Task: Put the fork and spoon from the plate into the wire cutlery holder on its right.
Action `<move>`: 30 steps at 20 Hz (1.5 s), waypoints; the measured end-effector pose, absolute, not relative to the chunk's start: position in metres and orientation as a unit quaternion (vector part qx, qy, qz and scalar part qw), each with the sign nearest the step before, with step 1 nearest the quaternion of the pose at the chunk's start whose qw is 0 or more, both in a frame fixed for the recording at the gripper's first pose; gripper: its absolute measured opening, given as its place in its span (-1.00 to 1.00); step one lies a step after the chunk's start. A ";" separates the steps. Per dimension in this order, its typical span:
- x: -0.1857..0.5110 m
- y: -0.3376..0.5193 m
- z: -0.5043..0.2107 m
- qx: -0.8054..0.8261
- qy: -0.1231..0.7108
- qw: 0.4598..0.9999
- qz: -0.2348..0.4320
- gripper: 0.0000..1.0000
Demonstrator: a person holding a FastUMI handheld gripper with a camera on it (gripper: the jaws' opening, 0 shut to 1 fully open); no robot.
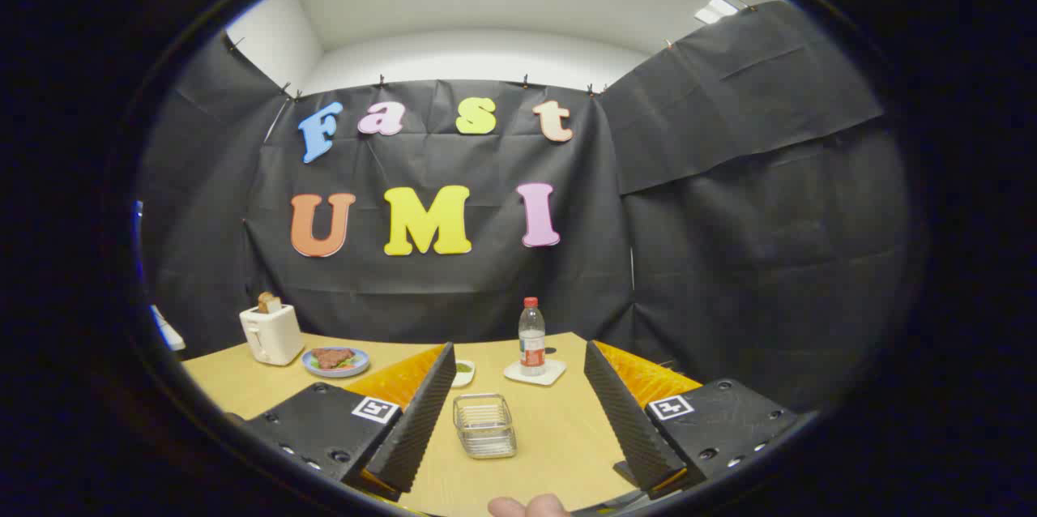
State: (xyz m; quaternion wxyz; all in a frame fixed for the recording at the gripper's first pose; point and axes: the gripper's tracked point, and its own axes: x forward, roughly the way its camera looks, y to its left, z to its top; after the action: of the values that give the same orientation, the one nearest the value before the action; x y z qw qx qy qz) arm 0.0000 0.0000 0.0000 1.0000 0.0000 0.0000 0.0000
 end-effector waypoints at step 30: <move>0.008 0.050 -0.032 -0.021 0.040 0.998 0.043 0.91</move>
State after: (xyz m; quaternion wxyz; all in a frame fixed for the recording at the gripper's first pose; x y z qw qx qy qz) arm 0.0076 0.0505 -0.0315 0.9980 -0.0213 0.0400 0.0434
